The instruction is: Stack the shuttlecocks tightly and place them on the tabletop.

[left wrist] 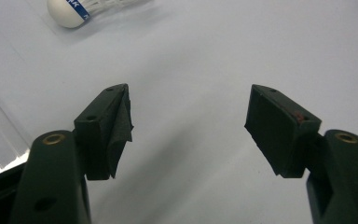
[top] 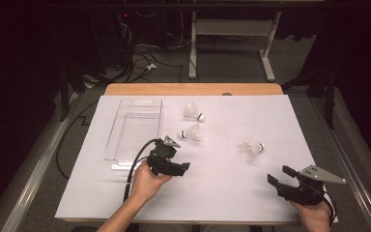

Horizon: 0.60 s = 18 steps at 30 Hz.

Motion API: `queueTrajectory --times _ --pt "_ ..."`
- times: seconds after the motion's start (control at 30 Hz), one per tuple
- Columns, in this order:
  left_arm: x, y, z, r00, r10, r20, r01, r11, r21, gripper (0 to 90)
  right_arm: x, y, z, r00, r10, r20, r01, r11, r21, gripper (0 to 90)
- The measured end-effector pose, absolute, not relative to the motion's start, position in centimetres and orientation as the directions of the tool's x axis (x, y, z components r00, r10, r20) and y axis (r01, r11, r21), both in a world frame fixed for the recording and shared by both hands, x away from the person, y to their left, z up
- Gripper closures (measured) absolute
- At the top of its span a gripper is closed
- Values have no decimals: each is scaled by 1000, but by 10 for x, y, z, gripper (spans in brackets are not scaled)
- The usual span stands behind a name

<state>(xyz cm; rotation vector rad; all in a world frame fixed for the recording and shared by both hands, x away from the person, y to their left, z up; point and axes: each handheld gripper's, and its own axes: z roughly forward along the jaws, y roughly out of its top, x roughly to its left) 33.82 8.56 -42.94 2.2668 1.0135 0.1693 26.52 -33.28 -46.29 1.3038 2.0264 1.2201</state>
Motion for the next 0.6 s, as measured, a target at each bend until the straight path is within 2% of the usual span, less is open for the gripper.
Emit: queueTrajectory --times 0.6 --pt "323 92 -435 708 694 -131 606 -502 617 320 265 -333 -463 -460 883 95 497 168 851 289"
